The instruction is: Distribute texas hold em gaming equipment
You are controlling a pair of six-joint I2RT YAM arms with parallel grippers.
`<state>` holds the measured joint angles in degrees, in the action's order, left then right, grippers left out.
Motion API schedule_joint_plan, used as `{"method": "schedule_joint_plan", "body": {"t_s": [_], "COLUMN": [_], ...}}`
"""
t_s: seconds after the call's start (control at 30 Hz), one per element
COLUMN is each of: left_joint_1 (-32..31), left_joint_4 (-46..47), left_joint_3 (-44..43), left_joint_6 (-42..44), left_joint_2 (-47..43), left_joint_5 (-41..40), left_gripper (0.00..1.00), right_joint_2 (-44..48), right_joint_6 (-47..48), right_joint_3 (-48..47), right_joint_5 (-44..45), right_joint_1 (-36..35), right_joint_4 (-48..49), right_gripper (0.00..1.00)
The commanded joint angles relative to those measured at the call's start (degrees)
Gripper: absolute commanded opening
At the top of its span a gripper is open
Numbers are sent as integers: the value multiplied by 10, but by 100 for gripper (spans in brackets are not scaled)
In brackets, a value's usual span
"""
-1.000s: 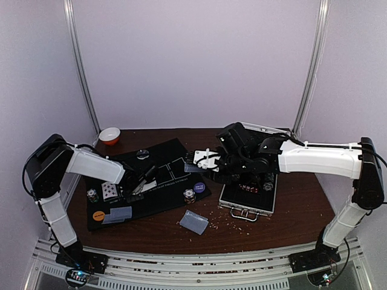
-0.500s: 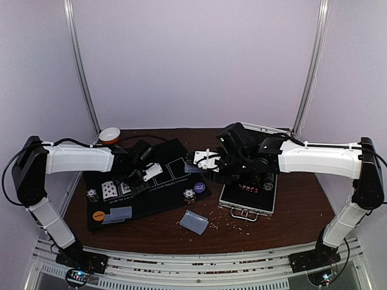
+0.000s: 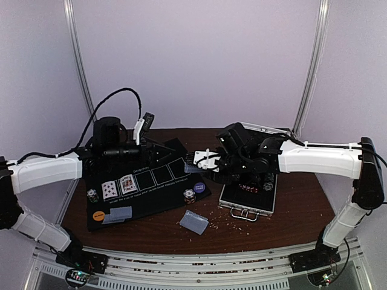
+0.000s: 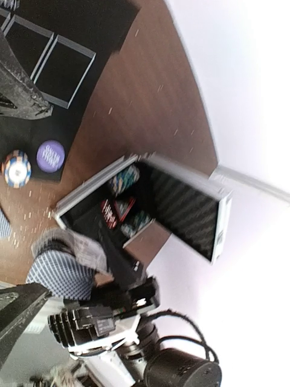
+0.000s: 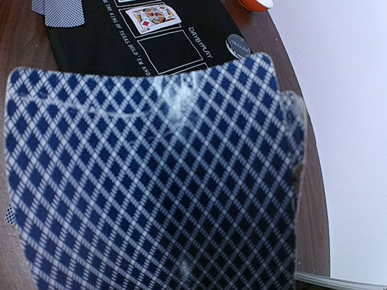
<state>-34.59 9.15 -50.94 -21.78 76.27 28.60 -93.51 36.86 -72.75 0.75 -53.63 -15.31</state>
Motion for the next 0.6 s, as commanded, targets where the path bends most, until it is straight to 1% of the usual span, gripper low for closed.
{"method": "schedule_joint_plan", "body": {"t_s": [0.0, 0.1, 0.23, 0.27, 0.33, 0.43, 0.57], "left_joint_1": [-23, -31, -45, -46, -47, -48, -47], "left_joint_4": [85, 85, 142, 140, 126, 116, 85], "left_joint_3": [-6, -22, -14, -17, -28, -40, -52], "left_joint_6": [-64, -79, -106, -107, -107, -110, -90], "left_joint_2": [44, 78, 98, 105, 121, 136, 137], "left_joint_5": [88, 108, 117, 112, 102, 103, 115], "left_gripper": [98, 96, 96, 96, 92, 82, 56], "right_joint_2": [5, 5, 3, 2, 3, 1, 1], "right_joint_6": [-7, -10, -12, -12, -13, -12, -12], "right_joint_3": [-10, -10, -9, -9, -9, -9, -7], "right_joint_5": [-9, -14, -16, -16, -17, -17, -14], "right_joint_1": [1, 0, -1, -1, -2, -2, -2], "right_joint_4": [8, 10, 12, 12, 14, 16, 16], "right_gripper": [42, 42, 42, 42, 42, 42, 42]}}
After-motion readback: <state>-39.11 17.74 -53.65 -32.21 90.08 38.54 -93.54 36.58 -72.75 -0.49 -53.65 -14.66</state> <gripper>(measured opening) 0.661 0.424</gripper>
